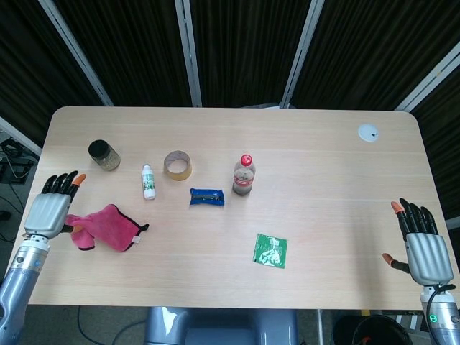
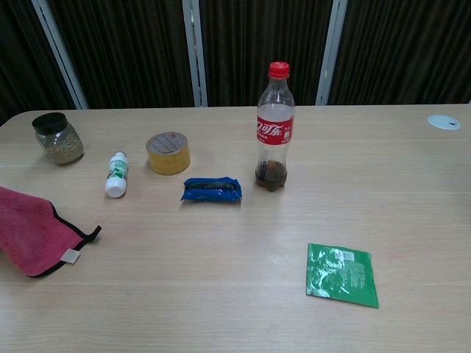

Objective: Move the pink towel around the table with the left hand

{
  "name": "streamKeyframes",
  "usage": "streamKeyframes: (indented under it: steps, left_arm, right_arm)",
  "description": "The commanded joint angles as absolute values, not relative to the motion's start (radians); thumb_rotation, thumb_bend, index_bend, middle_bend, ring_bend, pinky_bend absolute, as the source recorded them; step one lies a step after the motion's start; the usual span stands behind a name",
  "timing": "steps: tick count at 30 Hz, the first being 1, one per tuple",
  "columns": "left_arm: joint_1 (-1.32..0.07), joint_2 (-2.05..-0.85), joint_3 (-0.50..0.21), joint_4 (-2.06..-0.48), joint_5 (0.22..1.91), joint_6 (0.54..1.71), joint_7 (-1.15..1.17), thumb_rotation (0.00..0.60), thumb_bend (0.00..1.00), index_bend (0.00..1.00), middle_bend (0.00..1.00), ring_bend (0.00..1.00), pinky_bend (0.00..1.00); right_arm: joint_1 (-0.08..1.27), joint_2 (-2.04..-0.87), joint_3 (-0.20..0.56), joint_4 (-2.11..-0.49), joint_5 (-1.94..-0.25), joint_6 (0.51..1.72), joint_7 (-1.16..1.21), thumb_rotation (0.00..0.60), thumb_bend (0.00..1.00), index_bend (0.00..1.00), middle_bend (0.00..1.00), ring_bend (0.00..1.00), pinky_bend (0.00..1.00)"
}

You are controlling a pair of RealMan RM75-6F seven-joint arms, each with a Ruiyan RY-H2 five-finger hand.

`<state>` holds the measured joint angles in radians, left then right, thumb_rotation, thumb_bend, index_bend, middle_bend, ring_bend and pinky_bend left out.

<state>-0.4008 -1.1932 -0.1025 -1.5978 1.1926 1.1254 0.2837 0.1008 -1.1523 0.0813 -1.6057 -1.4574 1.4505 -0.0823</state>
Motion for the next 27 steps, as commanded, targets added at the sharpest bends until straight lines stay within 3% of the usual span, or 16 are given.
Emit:
streamKeyframes:
  steps: [1, 10, 15, 21, 27]
  left_arm:
    - [-0.431, -1.169, -0.108, -1.629, 1.18, 1.075, 0.281, 0.6, 0.0, 0.06, 0.0, 0.0, 0.0]
    - [-0.537, -1.028, -0.113, -1.801, 1.013, 0.838, 0.304, 0.6, 0.0, 0.05, 0.0, 0.0, 0.0]
    - [-0.561, -1.006, -0.096, -1.823, 1.003, 0.84, 0.347, 0.6, 0.0, 0.05, 0.0, 0.0, 0.0]
    - [-0.522, -1.029, -0.1, -1.828, 1.044, 0.963, 0.317, 0.6, 0.0, 0.05, 0.0, 0.0, 0.0]
    - [-0.387, -1.134, -0.082, -1.753, 1.225, 1.262, 0.23, 0.6, 0.0, 0.04, 0.0, 0.0, 0.0]
  right_arm:
    - [0.101, -1.152, 0.082, -1.605, -1.457, 1.45, -0.08, 0.6, 0.0, 0.02, 0.0, 0.0, 0.0]
    - [0.101, -1.15, 0.082, -1.603, -1.457, 1.449, -0.074, 0.6, 0.0, 0.02, 0.0, 0.0, 0.0]
    - [0.102, -1.15, 0.082, -1.603, -1.457, 1.448, -0.072, 0.6, 0.0, 0.02, 0.0, 0.0, 0.0]
    - [0.101, -1.149, 0.082, -1.605, -1.455, 1.447, -0.071, 0.6, 0.0, 0.02, 0.0, 0.0, 0.0]
    - [0.102, -1.146, 0.08, -1.607, -1.456, 1.443, -0.07, 0.6, 0.0, 0.02, 0.0, 0.0, 0.0]
